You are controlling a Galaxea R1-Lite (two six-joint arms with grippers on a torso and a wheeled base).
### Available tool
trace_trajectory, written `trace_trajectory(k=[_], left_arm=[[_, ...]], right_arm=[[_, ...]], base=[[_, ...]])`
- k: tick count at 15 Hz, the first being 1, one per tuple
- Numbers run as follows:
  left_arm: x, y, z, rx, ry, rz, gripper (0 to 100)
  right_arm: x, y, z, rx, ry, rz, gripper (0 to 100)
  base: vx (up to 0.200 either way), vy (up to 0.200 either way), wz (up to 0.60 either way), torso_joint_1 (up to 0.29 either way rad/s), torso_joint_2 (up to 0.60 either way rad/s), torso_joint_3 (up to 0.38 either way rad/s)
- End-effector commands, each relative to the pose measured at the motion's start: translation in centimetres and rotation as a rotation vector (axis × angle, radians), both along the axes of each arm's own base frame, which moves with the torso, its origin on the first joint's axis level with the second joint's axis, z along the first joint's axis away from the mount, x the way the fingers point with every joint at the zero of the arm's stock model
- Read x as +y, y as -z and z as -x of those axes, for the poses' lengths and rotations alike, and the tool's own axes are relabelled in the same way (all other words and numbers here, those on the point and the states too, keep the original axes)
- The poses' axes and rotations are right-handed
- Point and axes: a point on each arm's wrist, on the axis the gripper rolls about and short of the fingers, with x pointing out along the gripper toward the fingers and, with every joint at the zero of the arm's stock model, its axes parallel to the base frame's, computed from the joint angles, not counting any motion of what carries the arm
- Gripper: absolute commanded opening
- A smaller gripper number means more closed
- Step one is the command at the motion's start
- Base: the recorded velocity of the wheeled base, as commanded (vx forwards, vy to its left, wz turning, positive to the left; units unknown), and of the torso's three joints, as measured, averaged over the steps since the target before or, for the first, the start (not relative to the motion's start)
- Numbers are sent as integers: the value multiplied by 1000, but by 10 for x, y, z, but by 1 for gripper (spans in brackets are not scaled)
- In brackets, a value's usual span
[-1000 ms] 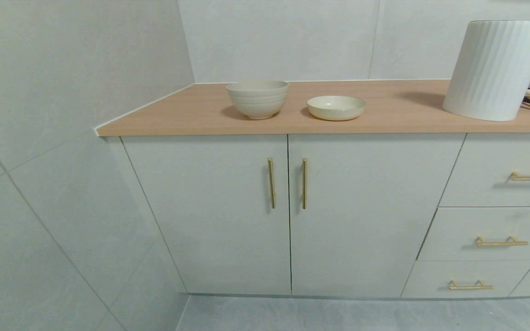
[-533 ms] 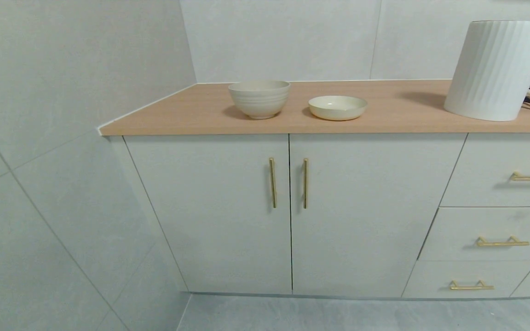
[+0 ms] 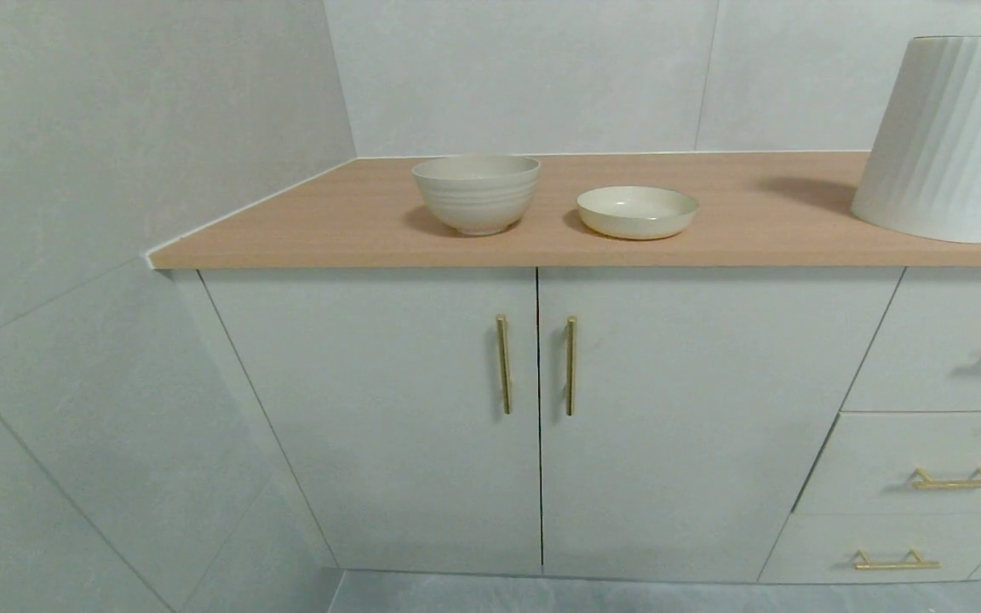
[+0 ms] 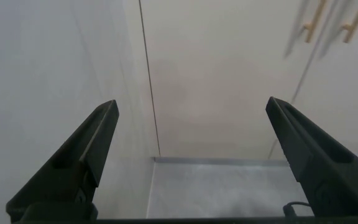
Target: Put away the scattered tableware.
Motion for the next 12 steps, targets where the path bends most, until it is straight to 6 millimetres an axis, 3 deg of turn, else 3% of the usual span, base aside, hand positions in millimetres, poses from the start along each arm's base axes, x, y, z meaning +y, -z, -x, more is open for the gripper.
trace_trajectory(k=[1,7,8,10,12], left_arm=[[0,0,0,0,-1,0,100],[0,0,0,0,-1,-5,100],[0,0,0,0,-1,-6,100],[0,0,0,0,-1,-8,100],[0,0,0,0,-1,-8,100]], right_arm=[[0,0,0,0,0,2,100],[0,0,0,0,1,-1,100],[0,-4,1,-21,3,-4,100],[1,-36,8,-157,-58,-30,100],[3,-33,3,-56,-151,-26,100]], base=[[0,0,0,0,0,0],[0,0,0,0,0,0],[0,0,0,0,0,0],[0,0,0,0,0,0],[0,0,0,0,0,0]])
